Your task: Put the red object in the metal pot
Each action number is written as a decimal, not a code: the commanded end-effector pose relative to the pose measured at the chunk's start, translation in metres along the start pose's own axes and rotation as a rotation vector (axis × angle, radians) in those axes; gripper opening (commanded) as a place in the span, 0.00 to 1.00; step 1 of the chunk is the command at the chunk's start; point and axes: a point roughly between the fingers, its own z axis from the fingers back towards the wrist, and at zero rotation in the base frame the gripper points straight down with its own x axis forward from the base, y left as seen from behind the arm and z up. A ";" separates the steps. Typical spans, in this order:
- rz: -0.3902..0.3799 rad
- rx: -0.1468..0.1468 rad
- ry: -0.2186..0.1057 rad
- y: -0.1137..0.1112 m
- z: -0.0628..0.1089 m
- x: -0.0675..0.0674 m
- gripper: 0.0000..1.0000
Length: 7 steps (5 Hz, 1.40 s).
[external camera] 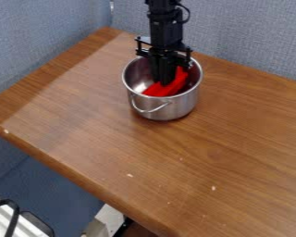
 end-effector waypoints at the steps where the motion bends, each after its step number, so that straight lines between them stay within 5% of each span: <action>1: -0.004 0.018 -0.106 -0.015 0.041 0.000 0.00; 3: 0.019 0.040 -0.205 -0.016 0.100 -0.010 0.00; 4: -0.004 0.058 -0.206 -0.025 0.106 -0.013 0.00; 7: -0.054 0.155 -0.201 -0.049 0.075 0.011 0.00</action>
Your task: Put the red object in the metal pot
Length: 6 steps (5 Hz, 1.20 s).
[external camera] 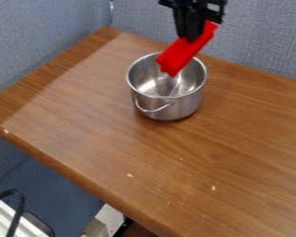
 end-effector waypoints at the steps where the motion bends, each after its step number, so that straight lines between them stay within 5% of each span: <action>1: -0.019 0.048 -0.041 -0.016 0.004 0.012 0.00; 5: -0.125 0.073 -0.109 -0.018 0.062 0.028 0.00; 6: -0.006 0.104 -0.074 -0.005 0.049 0.024 0.00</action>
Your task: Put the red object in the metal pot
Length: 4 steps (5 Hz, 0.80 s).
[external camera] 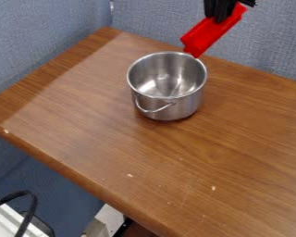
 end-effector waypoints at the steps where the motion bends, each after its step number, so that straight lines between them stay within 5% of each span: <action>1: 0.037 0.038 -0.031 0.021 0.007 -0.005 0.00; 2: 0.037 0.059 -0.019 0.031 -0.005 -0.011 0.00; 4: 0.189 0.084 0.057 0.055 -0.031 -0.017 0.00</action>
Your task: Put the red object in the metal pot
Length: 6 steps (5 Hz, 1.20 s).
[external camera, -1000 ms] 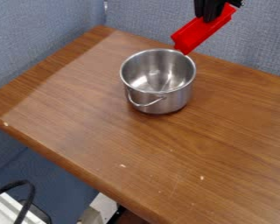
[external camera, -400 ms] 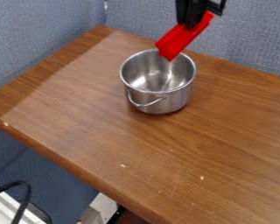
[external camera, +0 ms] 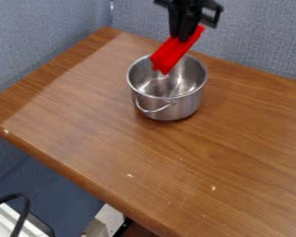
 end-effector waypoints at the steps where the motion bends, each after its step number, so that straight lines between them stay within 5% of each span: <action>1: 0.082 0.028 -0.052 0.009 0.012 -0.007 0.00; 3: 0.180 0.037 -0.049 0.004 0.017 -0.007 0.00; 4: 0.218 0.032 -0.054 0.000 0.025 -0.004 1.00; 5: 0.243 0.042 -0.045 -0.005 0.029 0.000 1.00; 6: 0.157 0.033 -0.060 -0.003 0.040 -0.014 1.00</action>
